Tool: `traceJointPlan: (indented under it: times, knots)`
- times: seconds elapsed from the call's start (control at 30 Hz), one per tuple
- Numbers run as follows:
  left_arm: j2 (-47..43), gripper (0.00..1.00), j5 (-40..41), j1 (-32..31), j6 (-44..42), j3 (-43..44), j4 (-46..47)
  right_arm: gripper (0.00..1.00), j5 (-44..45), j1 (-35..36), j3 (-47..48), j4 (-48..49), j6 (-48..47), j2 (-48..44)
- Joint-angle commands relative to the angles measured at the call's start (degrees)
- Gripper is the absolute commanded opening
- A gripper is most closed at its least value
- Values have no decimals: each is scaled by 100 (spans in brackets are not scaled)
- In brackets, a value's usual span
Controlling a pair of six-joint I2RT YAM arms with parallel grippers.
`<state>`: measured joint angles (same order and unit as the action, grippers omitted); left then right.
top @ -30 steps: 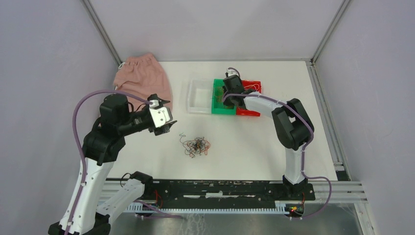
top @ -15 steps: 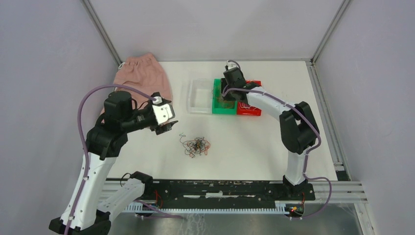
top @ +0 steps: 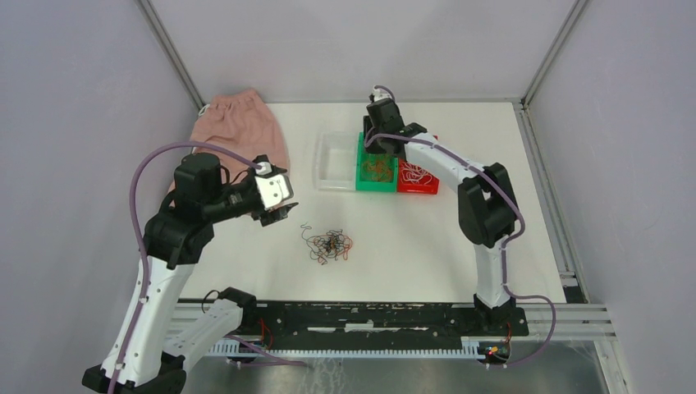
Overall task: Untangle the cables
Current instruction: Place the cable in the bin.
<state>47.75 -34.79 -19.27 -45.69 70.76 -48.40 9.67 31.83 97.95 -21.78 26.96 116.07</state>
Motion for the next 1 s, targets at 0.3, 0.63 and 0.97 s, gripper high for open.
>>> traceJointPlan:
  times: [0.3,0.63,0.97]
  knots:
    - [-58,77,-65,-21,113,162,-21,28,143,9,-58,-112,162,570]
    - [-98,77,15,-18,208,-9,-28,55,235,65,-251,64,-312,-955]
    - [-240,78,-163,-24,101,-932,-21,65,-548,1267,-3315,1115,-272,-3160]
